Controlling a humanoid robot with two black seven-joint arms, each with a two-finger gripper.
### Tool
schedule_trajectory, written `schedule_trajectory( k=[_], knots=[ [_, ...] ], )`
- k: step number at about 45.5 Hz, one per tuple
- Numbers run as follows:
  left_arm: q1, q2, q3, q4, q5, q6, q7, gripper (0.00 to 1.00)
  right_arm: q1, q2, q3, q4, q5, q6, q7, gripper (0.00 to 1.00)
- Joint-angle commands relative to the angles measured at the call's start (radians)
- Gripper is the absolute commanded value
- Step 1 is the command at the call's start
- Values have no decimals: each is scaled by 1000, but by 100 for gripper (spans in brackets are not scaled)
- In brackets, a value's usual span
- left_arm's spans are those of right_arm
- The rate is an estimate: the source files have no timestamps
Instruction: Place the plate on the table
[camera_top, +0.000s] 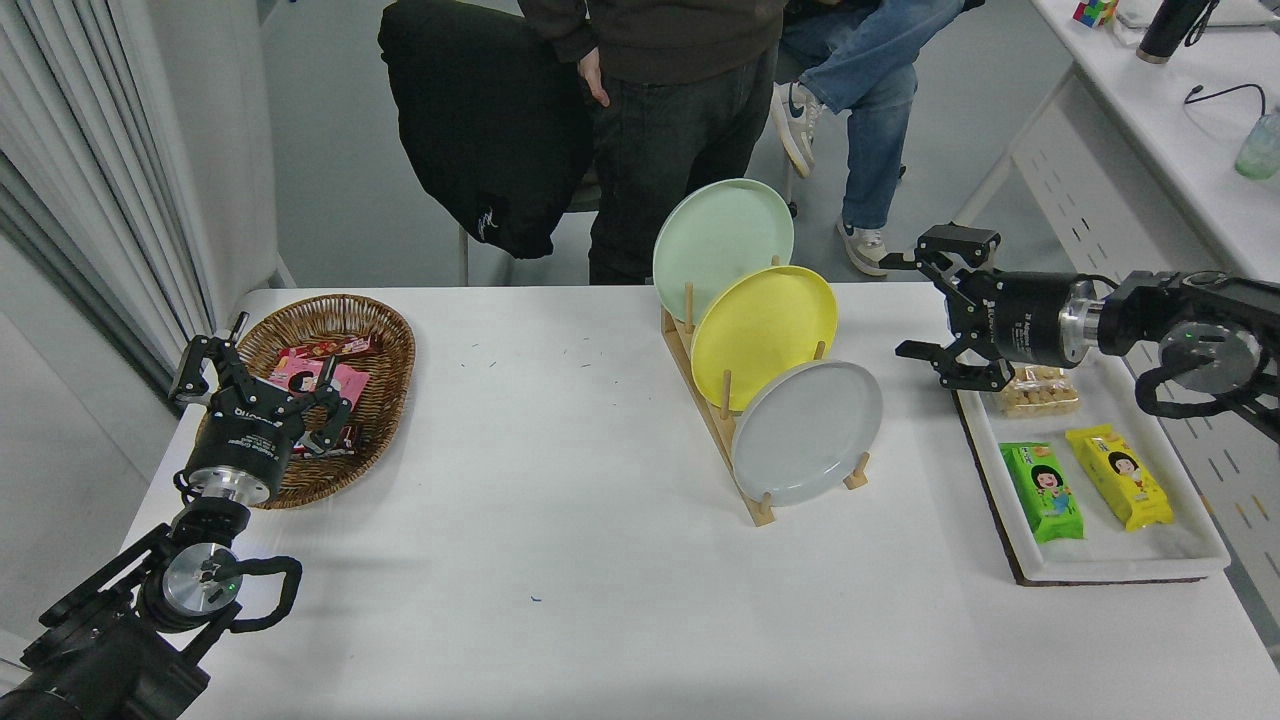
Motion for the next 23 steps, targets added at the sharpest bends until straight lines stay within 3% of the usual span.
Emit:
schedule_trajectory(
  k=[1, 7, 16, 23],
  knots=[
    [0, 0, 0, -1, 0, 0, 0, 98, 39, -45, -68, 169, 17, -70, -1, 100],
    [0, 0, 0, -1, 0, 0, 0, 98, 39, -70, -71, 216, 17, -98, -1, 100],
    [0, 0, 0, 0, 0, 0, 0, 98, 24, -62, -56, 240, 25, -322, -1, 100],
    [0, 0, 0, 0, 0, 0, 0, 98, 8, -51, -13, 248, 149, -366, -1, 100]
  ],
)
